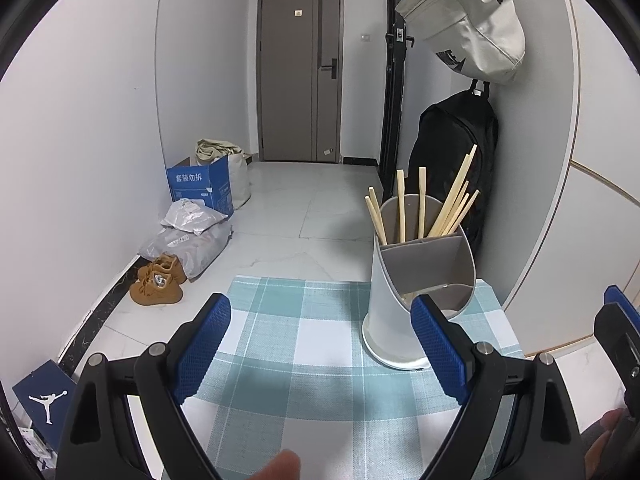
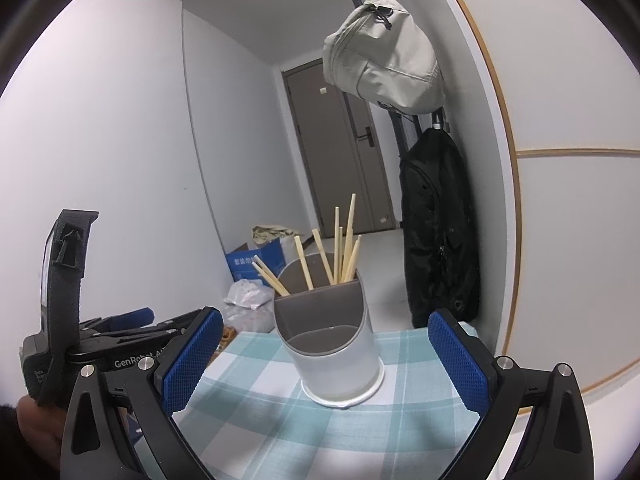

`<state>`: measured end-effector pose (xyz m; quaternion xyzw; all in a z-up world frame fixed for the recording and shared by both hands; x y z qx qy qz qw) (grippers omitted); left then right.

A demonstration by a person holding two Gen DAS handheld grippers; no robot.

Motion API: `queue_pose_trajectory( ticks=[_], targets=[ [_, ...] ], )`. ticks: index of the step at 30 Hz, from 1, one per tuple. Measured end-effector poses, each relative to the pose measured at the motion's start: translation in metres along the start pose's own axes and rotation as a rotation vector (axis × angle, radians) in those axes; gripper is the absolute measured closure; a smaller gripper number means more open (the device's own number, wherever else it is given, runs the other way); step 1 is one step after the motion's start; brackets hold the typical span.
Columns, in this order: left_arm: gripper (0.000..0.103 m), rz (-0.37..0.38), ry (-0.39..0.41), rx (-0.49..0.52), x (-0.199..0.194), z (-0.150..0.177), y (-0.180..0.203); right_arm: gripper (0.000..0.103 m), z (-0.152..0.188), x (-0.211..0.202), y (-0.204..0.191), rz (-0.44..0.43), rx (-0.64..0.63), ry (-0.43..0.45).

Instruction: Organize utensils

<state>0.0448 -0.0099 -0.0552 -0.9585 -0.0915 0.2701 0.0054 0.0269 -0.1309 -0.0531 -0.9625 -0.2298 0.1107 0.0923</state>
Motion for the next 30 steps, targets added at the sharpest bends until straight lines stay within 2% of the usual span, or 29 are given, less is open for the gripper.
queue_pose_trajectory(
  ticks=[3,15,22,30],
  targets=[
    [0.014,-0.016,0.020,-0.006,-0.0018,-0.0025,-0.0032,0.000,0.0016,-0.0004,-0.0003,0.002,0.003,-0.004],
    [0.014,-0.015,0.010,-0.010,0.0000,-0.0003,-0.0030,0.000,0.0025,-0.0008,-0.0006,0.004,0.006,-0.012],
    [0.014,-0.015,0.039,-0.011,-0.0054,-0.0035,-0.0038,0.000,0.0036,-0.0004,-0.0011,0.006,0.007,-0.014],
    [0.014,-0.009,0.027,-0.006,-0.0046,-0.0024,-0.0039,0.000,0.0063,0.0022,0.0021,0.007,0.031,-0.025]
  ],
)
Point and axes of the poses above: each gripper's, at about its wrist camera, not at the fingertips, and x roughly the way its jaws point, y to its right, z to its underside, the point moved 7 cm from there along x, roughly the way its jaws point, and after that the axes turned 10 degrees about -z, right-handed, at the moved point
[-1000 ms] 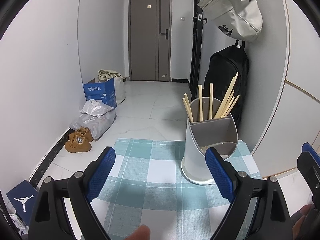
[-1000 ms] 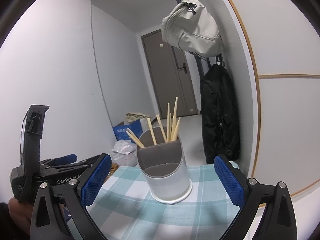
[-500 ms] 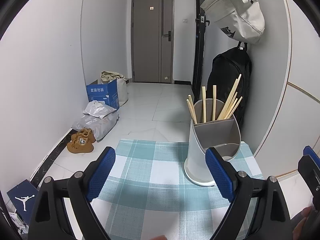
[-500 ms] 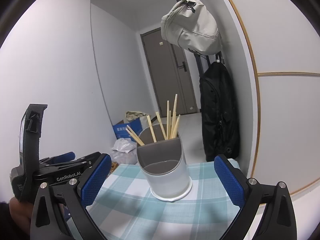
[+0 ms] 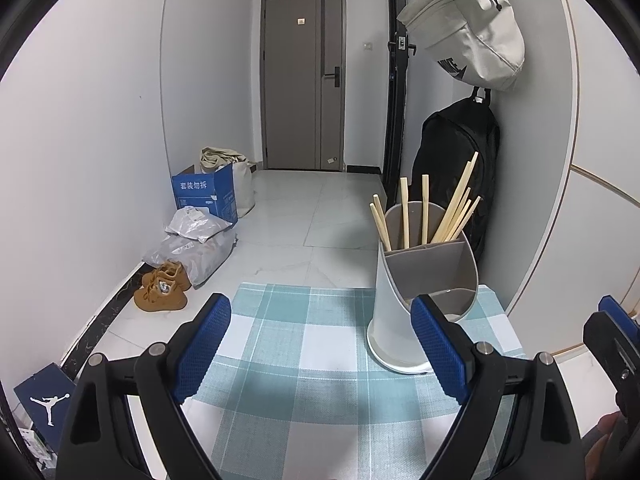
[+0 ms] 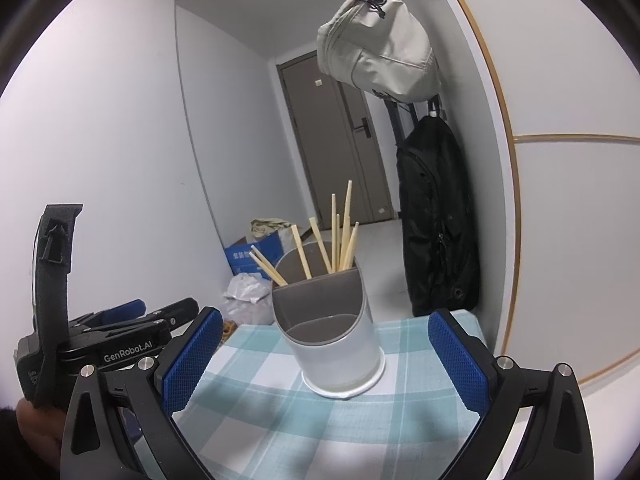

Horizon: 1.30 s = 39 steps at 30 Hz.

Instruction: Organize utensils

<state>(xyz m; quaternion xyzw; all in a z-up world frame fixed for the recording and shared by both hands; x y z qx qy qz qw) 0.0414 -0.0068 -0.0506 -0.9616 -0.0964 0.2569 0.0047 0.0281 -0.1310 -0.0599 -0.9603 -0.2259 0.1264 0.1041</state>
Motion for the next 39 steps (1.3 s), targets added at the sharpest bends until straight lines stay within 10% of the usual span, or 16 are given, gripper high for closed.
queue_pose_trajectory(
  ticks=[39],
  targets=[
    [0.014,-0.020,-0.021,-0.001,0.0053,0.0034,-0.0038,0.000,0.0012,-0.0022,0.0000,0.009,-0.015,0.006]
  ],
)
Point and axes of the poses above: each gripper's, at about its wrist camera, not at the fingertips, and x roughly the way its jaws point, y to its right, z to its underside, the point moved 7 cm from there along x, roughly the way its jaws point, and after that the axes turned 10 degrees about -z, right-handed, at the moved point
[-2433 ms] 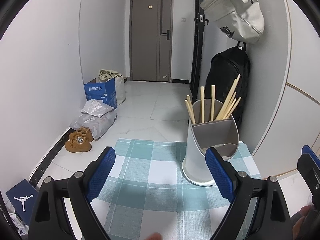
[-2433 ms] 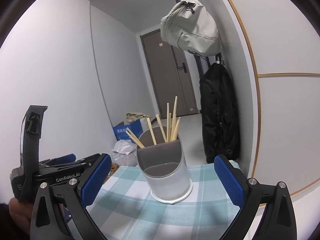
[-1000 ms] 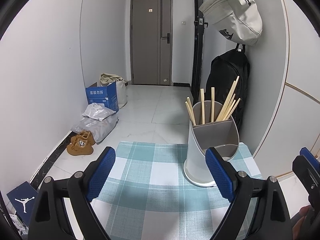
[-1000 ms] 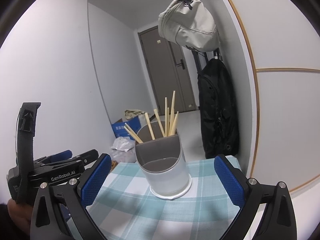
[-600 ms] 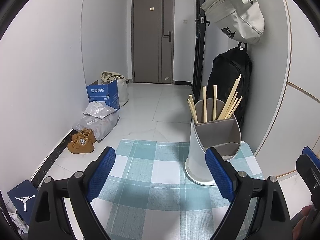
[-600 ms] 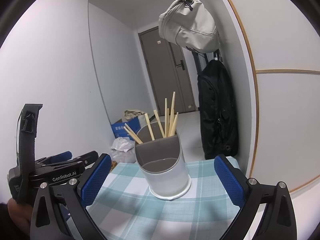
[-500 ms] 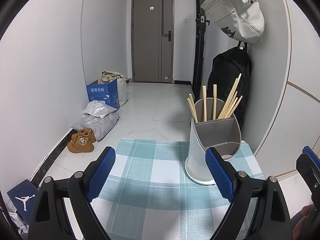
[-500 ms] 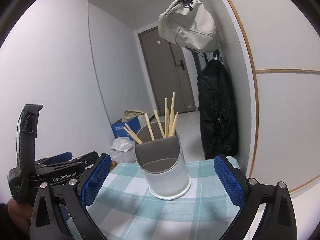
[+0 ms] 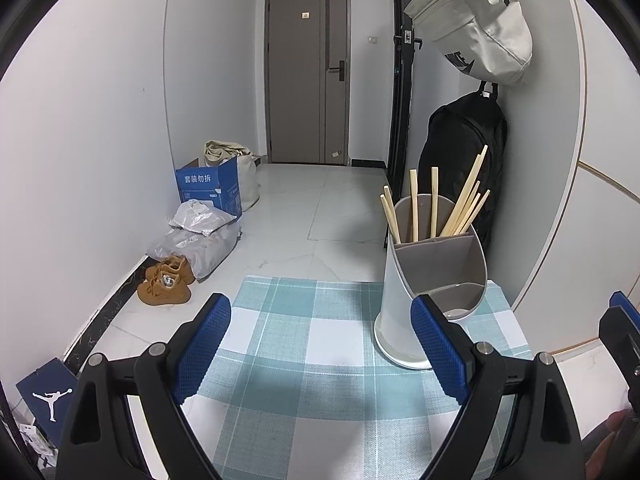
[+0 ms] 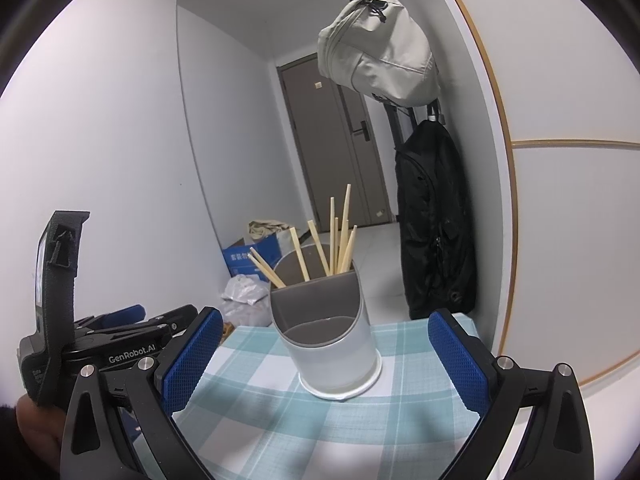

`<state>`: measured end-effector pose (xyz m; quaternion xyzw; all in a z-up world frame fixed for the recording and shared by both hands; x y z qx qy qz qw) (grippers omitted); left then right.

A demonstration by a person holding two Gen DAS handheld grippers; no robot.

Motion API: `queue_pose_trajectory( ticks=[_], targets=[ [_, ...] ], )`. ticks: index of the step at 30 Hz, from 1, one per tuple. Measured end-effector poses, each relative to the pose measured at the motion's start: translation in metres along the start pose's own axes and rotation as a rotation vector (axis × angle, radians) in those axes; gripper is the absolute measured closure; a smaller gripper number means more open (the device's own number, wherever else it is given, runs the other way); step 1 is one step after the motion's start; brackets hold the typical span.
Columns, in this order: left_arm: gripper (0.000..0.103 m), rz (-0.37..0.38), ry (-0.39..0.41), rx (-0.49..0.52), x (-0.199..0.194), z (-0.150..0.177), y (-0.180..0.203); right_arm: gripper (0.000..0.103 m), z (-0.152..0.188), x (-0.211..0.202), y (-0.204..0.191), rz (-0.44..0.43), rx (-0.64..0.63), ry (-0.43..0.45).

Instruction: Organize utensils

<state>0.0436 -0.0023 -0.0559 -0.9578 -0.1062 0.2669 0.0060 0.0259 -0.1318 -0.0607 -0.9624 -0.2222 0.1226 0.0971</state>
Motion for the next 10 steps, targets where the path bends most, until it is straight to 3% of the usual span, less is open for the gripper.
queue_pose_trajectory(
  ticks=[10],
  targets=[
    [0.014,0.024,-0.026,0.003,0.0022,0.0025,0.0024,0.000,-0.0002,0.0001,-0.0001,0.000,0.000,0.000]
  ],
)
Point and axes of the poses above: each gripper's, at about its wrist camera, not at the fingertips, and x roughly the way its jaws point, y to its right, z to its underside, the point moved 7 cm from there along x, roughly the way its jaws point, and after that the axes turned 10 degrees about -z, right-handed, at the moved point
